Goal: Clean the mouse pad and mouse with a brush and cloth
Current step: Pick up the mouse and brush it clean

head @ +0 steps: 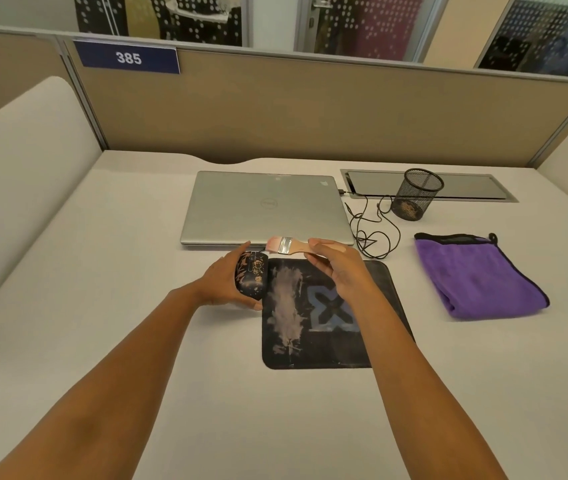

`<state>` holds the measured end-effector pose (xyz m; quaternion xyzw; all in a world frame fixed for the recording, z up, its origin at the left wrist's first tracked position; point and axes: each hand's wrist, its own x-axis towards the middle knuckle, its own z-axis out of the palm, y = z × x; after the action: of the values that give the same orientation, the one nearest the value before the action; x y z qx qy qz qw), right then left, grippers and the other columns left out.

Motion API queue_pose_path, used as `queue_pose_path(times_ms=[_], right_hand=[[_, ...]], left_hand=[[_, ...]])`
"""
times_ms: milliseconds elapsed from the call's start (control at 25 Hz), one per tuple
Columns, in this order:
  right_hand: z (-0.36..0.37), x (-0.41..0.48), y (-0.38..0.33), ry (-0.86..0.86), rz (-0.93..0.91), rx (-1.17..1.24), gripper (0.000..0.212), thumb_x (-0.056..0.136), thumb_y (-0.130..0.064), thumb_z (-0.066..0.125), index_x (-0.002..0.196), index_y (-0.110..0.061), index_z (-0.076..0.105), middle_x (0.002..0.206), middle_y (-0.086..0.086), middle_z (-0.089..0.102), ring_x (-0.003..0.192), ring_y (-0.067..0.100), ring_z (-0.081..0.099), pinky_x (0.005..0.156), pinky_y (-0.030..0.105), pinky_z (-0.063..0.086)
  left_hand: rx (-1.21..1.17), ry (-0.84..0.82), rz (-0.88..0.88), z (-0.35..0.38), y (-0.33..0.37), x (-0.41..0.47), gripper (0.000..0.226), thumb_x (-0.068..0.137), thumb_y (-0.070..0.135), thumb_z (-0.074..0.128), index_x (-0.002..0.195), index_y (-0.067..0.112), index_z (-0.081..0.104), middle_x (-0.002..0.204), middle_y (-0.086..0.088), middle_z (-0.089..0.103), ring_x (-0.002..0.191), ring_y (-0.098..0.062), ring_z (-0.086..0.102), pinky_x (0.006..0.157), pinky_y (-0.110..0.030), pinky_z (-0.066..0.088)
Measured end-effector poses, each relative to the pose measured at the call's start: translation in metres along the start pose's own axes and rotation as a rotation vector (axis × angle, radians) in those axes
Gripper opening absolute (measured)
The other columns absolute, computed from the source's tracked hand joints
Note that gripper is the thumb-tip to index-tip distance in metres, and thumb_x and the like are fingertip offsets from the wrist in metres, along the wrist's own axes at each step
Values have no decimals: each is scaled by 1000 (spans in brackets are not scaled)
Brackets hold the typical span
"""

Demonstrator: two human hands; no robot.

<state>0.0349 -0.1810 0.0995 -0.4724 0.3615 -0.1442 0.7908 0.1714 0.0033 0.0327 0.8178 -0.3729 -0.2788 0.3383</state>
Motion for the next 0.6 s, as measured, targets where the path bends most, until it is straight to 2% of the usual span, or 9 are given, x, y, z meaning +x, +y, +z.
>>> queue_pose_path(times_ms=[200, 320, 440, 520, 600], right_hand=[[3, 0, 0, 11, -43, -78, 9, 84, -3, 66, 93, -5, 66, 102, 13, 66, 94, 21, 65, 73, 20, 59], [6, -1, 1, 1, -117, -211, 9, 84, -4, 67, 91, -10, 70, 106, 15, 67, 95, 21, 66, 79, 20, 58], [12, -4, -2, 4, -195, -413, 11, 82, -8, 69, 88, -17, 73, 98, 7, 71, 91, 17, 67, 86, 26, 56], [19, -8, -5, 30, -291, -642, 12, 80, -14, 70, 89, -20, 75, 92, -2, 71, 85, 10, 63, 75, 12, 51], [27, -9, -7, 22, -425, -851, 14, 81, -17, 70, 93, -17, 76, 96, -2, 72, 83, 7, 59, 62, 0, 42]], left_hand=[[39, 24, 9, -1, -2, 1, 127, 41, 57, 82, 143, 30, 12, 140, 0, 37, 124, -20, 41, 106, -46, 37], [76, 23, 6, -3, -5, 1, 125, 42, 57, 82, 142, 31, 12, 139, 0, 37, 123, -20, 40, 107, -46, 36], [91, 16, -2, -4, -7, 0, 128, 38, 62, 80, 142, 30, 12, 139, -1, 37, 124, -21, 40, 107, -47, 35], [88, 12, 5, -4, -8, -2, 128, 38, 60, 80, 143, 29, 13, 139, -1, 37, 125, -22, 40, 108, -47, 33], [93, 15, 18, -3, -8, -2, 127, 40, 58, 80, 143, 28, 13, 140, -2, 37, 125, -22, 39, 109, -47, 32]])
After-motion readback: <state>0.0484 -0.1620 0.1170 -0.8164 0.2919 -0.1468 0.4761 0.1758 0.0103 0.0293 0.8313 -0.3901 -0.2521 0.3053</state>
